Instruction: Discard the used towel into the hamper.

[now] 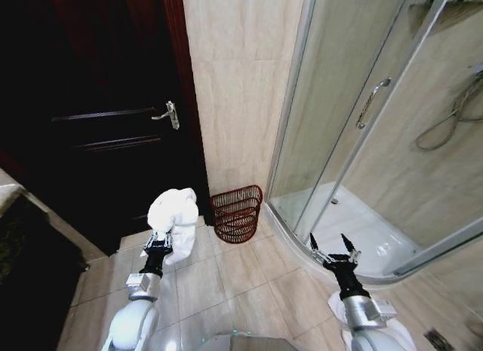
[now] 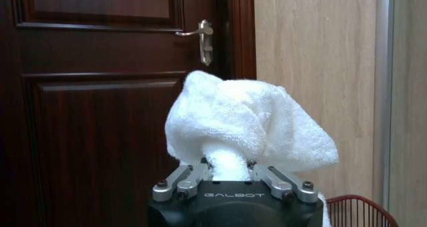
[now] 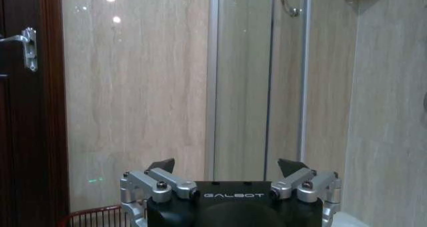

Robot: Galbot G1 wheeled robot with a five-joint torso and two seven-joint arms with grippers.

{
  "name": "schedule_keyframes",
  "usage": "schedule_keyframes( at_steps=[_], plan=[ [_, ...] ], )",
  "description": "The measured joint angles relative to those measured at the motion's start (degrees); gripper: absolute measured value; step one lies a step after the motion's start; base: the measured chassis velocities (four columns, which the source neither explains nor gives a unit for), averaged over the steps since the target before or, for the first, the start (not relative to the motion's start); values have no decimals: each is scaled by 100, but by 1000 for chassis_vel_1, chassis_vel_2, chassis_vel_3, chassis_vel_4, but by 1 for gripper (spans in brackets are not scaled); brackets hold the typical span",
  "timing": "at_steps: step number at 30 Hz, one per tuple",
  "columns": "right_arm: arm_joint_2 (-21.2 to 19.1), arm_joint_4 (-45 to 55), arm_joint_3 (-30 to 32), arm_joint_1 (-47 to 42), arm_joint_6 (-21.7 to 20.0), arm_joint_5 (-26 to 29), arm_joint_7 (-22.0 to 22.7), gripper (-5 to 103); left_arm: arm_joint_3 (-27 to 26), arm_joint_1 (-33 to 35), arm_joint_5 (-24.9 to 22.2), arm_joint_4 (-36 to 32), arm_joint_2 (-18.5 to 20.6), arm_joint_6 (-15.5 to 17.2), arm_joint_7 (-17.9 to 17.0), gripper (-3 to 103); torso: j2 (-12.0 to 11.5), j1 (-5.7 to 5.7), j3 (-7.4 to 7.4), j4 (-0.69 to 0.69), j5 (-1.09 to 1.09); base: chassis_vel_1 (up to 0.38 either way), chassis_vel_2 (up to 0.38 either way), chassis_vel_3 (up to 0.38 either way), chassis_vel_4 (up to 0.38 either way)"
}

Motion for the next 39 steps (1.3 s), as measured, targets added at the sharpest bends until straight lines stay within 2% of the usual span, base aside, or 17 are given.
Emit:
schedule_keyframes(
  at_steps=[15, 23, 26, 39],
  plan=[
    [67, 83, 30, 7, -36, -108, 31, 100, 46, -50, 62, 4, -36, -10, 38, 21, -375, -166, -208, 0, 0, 0, 0, 0, 0],
    [105, 109, 17, 29, -195, -217, -116, 100, 49, -65, 75, 92, -58, -31, 39, 21, -583, -257, -324, 0, 0, 0, 0, 0, 0],
    [107, 82, 20, 35, -204, -216, -343, 100, 48, -59, 75, 101, -79, -42, 40, 21, -656, -291, -364, 0, 0, 0, 0, 0, 0],
    [201, -81, 18, -6, 157, -80, -270, 100, -41, 35, 33, 115, 0, -216, 67, 21, -979, -427, -552, 0, -1, 0, 0, 0, 0]
  ],
)
